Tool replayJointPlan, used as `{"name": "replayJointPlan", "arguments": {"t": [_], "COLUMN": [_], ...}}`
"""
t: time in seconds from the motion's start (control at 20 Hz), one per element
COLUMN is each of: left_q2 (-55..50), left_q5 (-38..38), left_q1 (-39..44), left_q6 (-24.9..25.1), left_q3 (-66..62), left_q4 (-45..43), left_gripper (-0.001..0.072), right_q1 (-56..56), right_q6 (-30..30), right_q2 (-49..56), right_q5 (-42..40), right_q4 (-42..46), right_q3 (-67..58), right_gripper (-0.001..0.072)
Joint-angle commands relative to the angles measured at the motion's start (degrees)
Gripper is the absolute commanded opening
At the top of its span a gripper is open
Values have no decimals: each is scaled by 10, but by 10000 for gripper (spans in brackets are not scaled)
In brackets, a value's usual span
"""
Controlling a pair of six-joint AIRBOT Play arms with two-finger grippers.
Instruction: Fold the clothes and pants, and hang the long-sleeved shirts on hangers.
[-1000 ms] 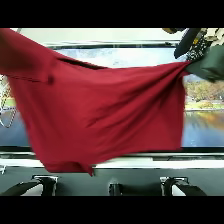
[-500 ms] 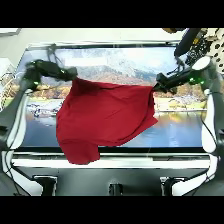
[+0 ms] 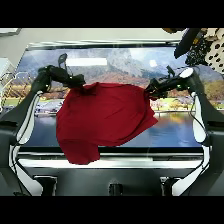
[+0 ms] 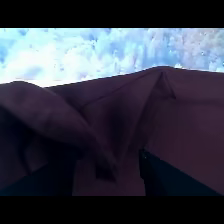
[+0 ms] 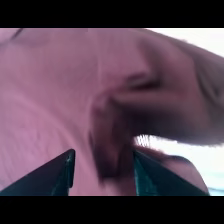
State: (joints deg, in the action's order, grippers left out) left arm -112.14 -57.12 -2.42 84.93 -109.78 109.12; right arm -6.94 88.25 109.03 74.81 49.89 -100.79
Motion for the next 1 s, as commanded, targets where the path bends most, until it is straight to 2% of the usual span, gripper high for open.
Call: {"name": "replayJointPlan", "arguments": {"t": [0.0,0.1,0.25,0.35,0.6,0.75,0.95], "left_q2": [41,77,125,166,272,319,349], "left_q5": [-104,-172,-254,-251,-248,-248,-242], "left_q1": [-38,-66,-104,-132,-176,-195,-215], "left_q6": [12,21,45,58,78,82,89], "left_q3": [-18,-18,-9,28,192,271,316], "left_q4": [4,4,23,66,79,79,80], "left_gripper": [458,458,458,458,458,458,458], "right_q1": [-47,-99,-174,-203,-168,-129,-106], "right_q6": [-88,-124,-156,-161,-205,-223,-225], "right_q2": [-54,-99,-162,-187,-191,-191,-191], "right_q5": [111,148,135,116,31,-30,-88], "right_q4": [16,27,7,3,-1,-1,-1], "right_q3": [-1,13,103,198,379,426,437], "right_gripper": [426,425,417,417,417,417,418]}}
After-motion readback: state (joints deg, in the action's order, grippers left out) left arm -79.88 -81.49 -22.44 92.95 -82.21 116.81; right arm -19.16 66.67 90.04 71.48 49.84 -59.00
